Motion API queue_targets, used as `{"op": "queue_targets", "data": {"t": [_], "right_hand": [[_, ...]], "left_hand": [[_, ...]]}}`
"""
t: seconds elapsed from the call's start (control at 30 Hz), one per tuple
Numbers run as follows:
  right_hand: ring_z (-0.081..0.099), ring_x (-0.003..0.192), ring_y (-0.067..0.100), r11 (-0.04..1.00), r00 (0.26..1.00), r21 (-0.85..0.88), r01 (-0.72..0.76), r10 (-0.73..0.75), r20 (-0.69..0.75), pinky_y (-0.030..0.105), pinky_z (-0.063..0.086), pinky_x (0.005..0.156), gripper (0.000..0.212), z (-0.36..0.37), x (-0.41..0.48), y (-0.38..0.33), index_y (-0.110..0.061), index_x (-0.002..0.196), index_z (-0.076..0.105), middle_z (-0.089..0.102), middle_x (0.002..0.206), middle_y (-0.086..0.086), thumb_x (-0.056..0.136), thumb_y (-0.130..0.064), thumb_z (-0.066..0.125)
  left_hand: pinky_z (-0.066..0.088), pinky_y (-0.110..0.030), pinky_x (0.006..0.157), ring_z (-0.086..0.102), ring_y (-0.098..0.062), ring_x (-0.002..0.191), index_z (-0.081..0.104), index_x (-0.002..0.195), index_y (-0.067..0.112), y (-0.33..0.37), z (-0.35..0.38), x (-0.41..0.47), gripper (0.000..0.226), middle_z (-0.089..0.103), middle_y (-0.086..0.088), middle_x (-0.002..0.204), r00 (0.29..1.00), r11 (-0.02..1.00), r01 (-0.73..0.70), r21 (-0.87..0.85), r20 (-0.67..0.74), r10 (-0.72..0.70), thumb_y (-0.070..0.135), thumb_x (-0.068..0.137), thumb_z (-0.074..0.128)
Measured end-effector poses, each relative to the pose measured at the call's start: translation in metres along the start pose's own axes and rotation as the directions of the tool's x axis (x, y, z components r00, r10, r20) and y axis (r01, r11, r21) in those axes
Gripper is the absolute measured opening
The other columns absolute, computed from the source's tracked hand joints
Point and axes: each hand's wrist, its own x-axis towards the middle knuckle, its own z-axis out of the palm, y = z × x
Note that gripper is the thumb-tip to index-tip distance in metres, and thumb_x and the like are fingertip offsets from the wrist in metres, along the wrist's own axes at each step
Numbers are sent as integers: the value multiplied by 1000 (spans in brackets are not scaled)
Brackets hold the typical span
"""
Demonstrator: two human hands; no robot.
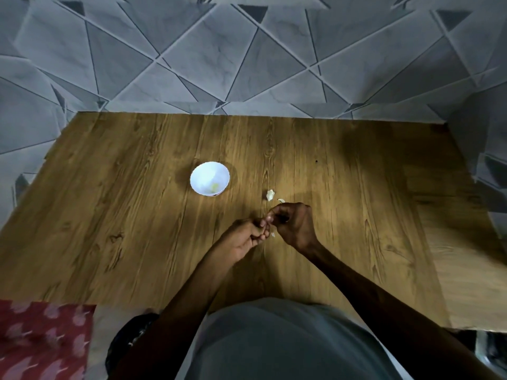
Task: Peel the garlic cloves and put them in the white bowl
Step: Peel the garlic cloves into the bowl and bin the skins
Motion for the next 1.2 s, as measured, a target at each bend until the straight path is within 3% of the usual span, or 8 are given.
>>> {"op": "queue_targets", "data": {"t": [0.17,0.33,0.53,0.7,0.83,0.93,1.03,1.2], "right_hand": [[66,61,5,831,880,310,-462,474,39,19,54,56,5,3,4,-12,-9,83,77,74,75,0,82,-4,75],[63,68,17,425,670,534,-731,595,444,31,54,67,8,-6,8,-9,-1,91,72,70,77,7,88,-2,64],[67,64,6,899,935,258,-353,340,96,21,53,62,10,-5,6,-7,-6,83,75,71,73,-1,81,3,73],[67,70,1,998,998,-33,-62,62,20,9,51,65,17,-2,3,-10,-17,78,73,70,75,-9,78,0,75],[63,66,-6,998,1000,-56,-20,21,22,7,48,64,15,-3,8,-9,-16,78,74,69,74,-11,79,-1,75],[63,61,2,949,954,119,-293,284,93,22,54,62,14,-6,15,-12,-17,75,74,69,69,-6,84,-6,73],[63,65,16,708,808,391,-588,489,329,30,54,61,8,-15,16,-18,-4,86,74,68,72,6,88,-3,66],[56,60,13,378,618,489,-786,498,608,25,51,58,13,-18,12,-19,-1,94,66,61,71,5,95,0,53]], "left_hand": [[50,-22,59,63,-8,64,67,79,14,-10,4,1,11,68,7,70,765,681,-443,583,-151,626,5,84,69],[50,-20,65,64,-6,70,65,79,14,-6,0,2,18,67,10,72,581,371,-581,724,49,813,-4,77,63],[49,-23,58,59,-15,62,67,78,5,3,6,-3,22,66,-5,64,948,944,-225,241,-171,270,-10,86,53],[46,-13,47,58,-11,59,60,77,0,13,3,-5,37,60,-8,68,985,954,151,-259,-46,-168,-20,88,31],[48,-14,50,60,-9,56,62,80,1,14,1,-3,35,64,-8,73,988,941,139,-308,-19,-152,-19,89,35],[48,-24,60,59,-15,64,64,78,7,7,3,-1,24,66,-8,74,971,975,-186,120,-128,201,-12,85,52],[49,-22,57,62,-10,59,67,78,9,4,5,-6,15,68,-1,68,744,681,-506,529,-132,655,-6,81,63],[54,-26,67,65,-3,73,68,79,8,3,-5,-9,19,69,7,76,458,210,-692,690,195,868,-10,78,61]]}}
